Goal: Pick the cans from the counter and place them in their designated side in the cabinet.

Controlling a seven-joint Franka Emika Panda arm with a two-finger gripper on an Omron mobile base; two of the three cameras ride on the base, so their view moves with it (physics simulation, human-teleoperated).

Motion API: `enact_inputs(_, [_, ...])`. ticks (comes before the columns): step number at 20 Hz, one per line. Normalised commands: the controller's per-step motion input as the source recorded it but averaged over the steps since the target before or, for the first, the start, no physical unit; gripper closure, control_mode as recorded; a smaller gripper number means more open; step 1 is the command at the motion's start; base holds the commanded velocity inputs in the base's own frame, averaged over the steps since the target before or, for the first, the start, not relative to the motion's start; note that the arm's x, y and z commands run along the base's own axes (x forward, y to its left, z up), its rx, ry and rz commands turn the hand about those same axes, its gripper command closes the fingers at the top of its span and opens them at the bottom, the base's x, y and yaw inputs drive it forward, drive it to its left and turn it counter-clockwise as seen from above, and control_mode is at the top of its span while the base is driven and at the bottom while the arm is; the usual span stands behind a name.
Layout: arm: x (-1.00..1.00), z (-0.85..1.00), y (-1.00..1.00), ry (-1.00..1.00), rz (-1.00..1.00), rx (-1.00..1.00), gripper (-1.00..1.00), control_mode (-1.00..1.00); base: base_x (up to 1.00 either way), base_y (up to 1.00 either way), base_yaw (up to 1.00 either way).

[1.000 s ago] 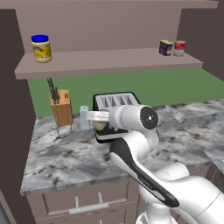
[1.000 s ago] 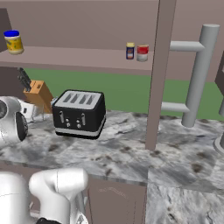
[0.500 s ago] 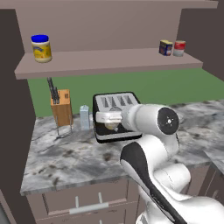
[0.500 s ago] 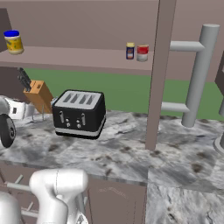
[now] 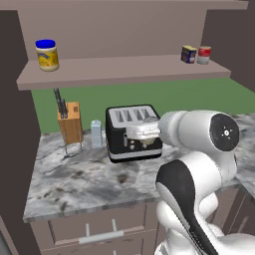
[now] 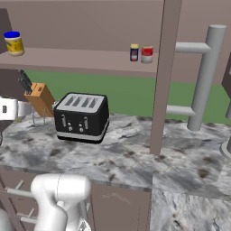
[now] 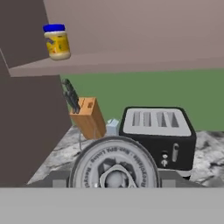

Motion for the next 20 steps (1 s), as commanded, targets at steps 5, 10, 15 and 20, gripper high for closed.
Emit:
enact_inputs(5, [-0.43, 0.46, -0.33, 0.0, 0.0, -0.07, 1.0, -1.0, 0.0, 0.0, 0.0])
enact_inputs(10, [-0.26, 0.25, -0.28, -0.12, 0.0, -0.08, 1.0, -1.0, 0.0, 0.0, 0.0])
enact_inputs(15, [-0.18, 0.15, -0.29, -0.24, 0.0, -0.09, 1.0, -1.0, 0.0, 0.0, 0.0])
enact_inputs(20, [-0.03, 0.26, -0.3, -0.07, 0.0, -0.03, 1.0, -1.0, 0.0, 0.0, 0.0])
